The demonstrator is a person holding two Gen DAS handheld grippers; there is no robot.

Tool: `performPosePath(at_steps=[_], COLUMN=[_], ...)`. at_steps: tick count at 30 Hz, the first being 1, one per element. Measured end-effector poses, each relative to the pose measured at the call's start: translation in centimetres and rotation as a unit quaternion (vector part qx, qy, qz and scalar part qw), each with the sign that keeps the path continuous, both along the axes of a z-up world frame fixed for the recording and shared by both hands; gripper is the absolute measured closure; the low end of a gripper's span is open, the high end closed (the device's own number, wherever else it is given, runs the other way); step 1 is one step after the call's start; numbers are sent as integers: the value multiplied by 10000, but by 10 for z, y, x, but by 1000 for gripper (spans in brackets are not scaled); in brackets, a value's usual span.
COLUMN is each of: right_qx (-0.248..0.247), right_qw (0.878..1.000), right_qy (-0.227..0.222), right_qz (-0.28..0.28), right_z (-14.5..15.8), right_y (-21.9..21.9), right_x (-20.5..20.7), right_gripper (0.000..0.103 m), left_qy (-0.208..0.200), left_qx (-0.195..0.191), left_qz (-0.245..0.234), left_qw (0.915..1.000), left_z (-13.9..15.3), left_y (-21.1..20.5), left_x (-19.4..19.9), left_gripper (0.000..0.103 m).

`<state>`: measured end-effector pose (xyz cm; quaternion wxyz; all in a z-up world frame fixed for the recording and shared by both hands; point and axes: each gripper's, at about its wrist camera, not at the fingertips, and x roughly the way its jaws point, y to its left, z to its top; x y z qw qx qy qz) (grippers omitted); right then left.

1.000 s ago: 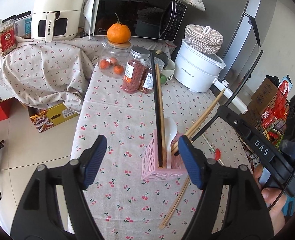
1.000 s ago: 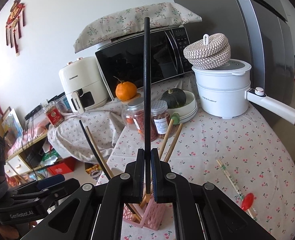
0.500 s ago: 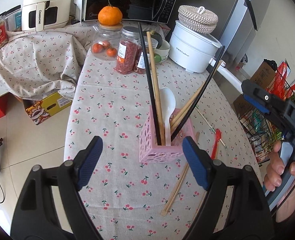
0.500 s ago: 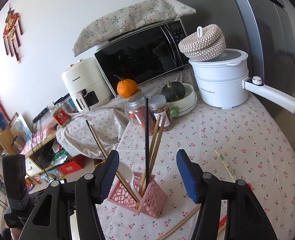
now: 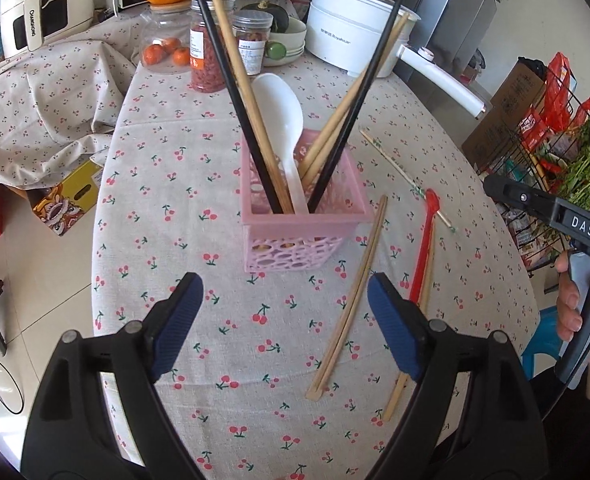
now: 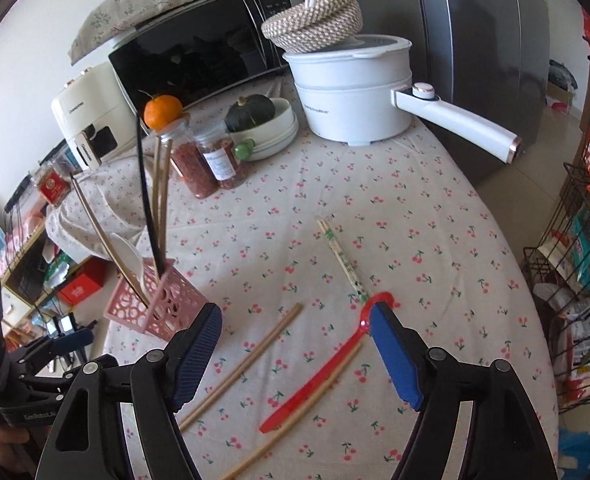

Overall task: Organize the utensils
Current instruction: 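Grasp a wooden chopstick with the left tool while the right tool grasps another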

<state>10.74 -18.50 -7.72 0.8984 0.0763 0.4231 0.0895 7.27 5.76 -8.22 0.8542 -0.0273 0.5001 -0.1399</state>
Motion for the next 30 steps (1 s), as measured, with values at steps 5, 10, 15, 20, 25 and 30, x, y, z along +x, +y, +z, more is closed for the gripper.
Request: performPosePath(at_steps=[5, 10, 15, 20, 25, 30], right_qx=[-373, -359, -392, -732, -1071, -1305], right_qw=[9954, 9843, 9741, 9708, 9708, 9667], right_qy=[848, 1684, 2181, 2258, 2131, 2202], right_qz=[-242, -386, -447, -356, -264, -53], right_z=[-33, -69, -93, -104, -108, -110], right_y=[-9, -16, -14, -2, 10, 15], right_x=[6, 13, 14, 13, 10, -4], right_gripper=[25, 25, 25, 24, 22, 28], left_qy=[247, 421, 451, 365, 293, 196], left_qx=[215, 607, 781, 799, 689, 561], left_qz=[-250, -408, -507, -541, -519, -584], left_qw=[9991, 9964, 9946, 9947, 9958, 9965], left_z=[-12, -25, -31, -31, -30, -29], left_y=[-15, -26, -29, -29, -31, -36], left_x=[-2, -4, -5, -6, -6, -9], left_gripper=[16, 5, 1, 1, 1, 1])
